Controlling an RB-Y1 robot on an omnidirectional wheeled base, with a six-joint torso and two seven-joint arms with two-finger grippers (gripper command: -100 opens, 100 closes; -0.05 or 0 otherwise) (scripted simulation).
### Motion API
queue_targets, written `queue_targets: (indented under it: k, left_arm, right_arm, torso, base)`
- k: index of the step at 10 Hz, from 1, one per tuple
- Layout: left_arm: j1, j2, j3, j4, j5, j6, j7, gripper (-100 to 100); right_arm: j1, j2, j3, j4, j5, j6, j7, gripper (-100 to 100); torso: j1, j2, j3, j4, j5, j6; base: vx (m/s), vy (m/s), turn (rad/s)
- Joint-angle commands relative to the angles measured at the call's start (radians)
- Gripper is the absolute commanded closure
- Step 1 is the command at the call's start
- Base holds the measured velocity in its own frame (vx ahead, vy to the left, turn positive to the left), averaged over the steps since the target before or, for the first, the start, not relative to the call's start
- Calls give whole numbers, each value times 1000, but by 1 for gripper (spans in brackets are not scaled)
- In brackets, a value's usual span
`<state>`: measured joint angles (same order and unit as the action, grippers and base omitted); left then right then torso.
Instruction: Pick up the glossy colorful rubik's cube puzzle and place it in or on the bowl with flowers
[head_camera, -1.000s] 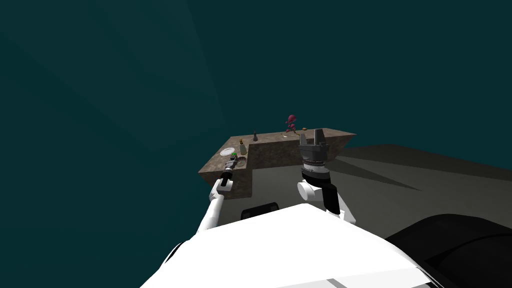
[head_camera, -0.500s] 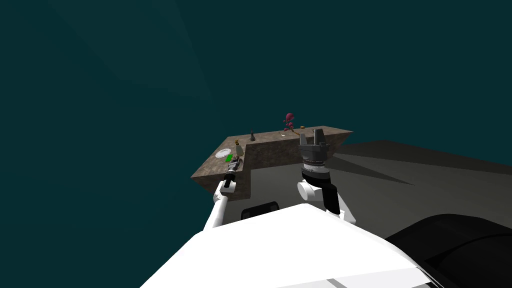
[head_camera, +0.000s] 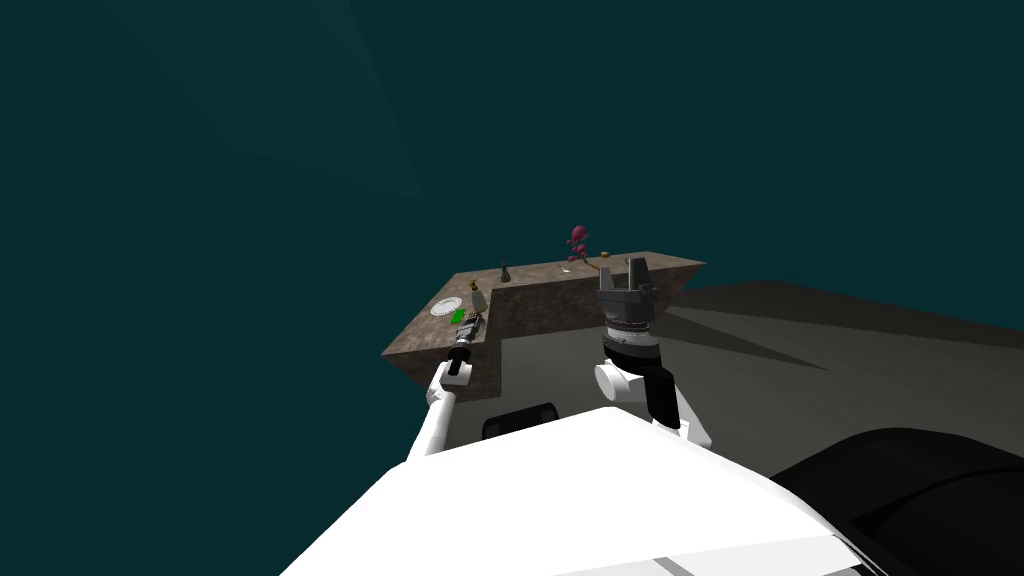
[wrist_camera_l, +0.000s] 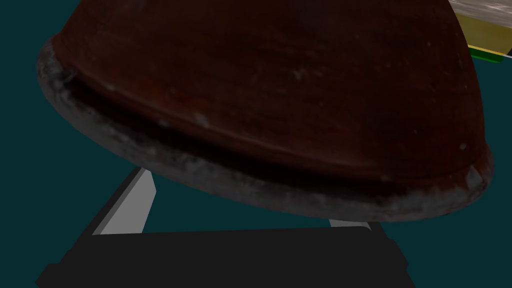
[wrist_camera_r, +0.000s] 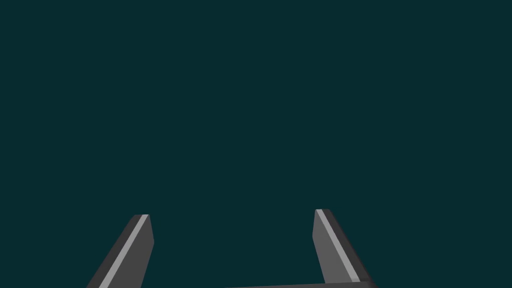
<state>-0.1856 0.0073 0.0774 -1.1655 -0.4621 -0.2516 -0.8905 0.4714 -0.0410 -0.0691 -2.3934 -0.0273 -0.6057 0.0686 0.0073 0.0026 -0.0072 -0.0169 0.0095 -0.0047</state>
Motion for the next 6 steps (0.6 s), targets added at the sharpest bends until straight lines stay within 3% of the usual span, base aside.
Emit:
queue_targets:
  k: [1,6]
  left_arm:
    - [-30,2,-7,-13,-1,42,4,-100]
    - [-106,7,-24,-45,-2,145,13,-100]
  right_arm:
    - [0,0,0,0,0,0,0,0]
    - [0,0,0,0,0,0,0,0]
  torso:
    - [0,0,0,0,0,0]
    - [1,3,2,1,0,0]
  base:
    - [-36,5,-19]
    - [-60,28,-17]
